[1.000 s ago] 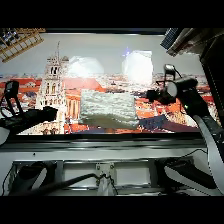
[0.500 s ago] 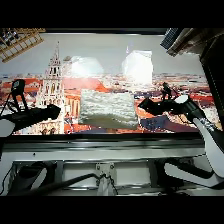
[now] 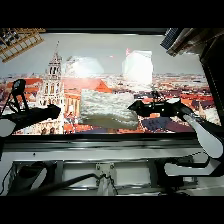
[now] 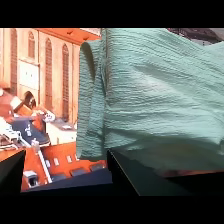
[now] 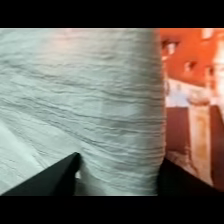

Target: Fold the clothes and pants, and hang the long-sleeved shirts on hangers.

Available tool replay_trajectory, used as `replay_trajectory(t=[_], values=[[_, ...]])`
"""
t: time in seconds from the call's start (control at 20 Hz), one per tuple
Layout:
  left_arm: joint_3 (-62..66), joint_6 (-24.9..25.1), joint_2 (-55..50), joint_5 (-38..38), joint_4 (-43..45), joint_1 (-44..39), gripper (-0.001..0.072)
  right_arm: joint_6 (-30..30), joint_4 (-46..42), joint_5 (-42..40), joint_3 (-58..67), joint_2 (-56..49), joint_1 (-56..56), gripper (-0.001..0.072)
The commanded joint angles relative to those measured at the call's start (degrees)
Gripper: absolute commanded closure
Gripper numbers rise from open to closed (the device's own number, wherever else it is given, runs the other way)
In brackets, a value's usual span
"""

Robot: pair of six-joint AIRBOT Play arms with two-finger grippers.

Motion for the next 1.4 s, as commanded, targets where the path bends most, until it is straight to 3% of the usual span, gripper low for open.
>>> replay_trajectory(t=[0.0,0.1,0.15,0.35,0.55,0.8,1.15,1.35], values=[[0.00,0.02,-0.02,0.24,0.04,0.00,0.0142,-1.33,1.81,-0.68,0.00,-1.49,4.35,0.0284],[0.00,0.02,-0.02,0.24,0.07,-0.02,0.0141,-1.29,2.45,-0.83,0.00,-1.40,4.66,0.0519],[0.00,0.02,-0.02,0.24,0.09,0.00,0.0142,-1.31,2.34,-0.94,0.02,-1.11,4.17,0.0583],[0.00,0.02,-0.02,0.24,0.28,-0.02,0.0142,-0.90,1.97,0.57,2.89,-0.63,-0.37,0.0689],[0.00,0.04,-0.02,0.24,1.55,-0.02,0.0142,4.59,-1.01,1.75,10.86,-0.63,-5.99,0.0689],[0.00,0.04,-0.02,0.28,2.01,-0.02,0.0142,17.09,-15.17,1.86,23.26,-0.63,-13.77,0.0690],[0.00,0.02,-0.68,2.01,1.97,-0.02,0.0142,24.52,-23.87,1.64,35.76,0.52,-28.24,0.0691],[0.00,0.04,-4.31,2.29,0.61,-0.04,0.0143,32.63,-29.92,-2.08,37.92,4.94,-36.68,0.0692]])
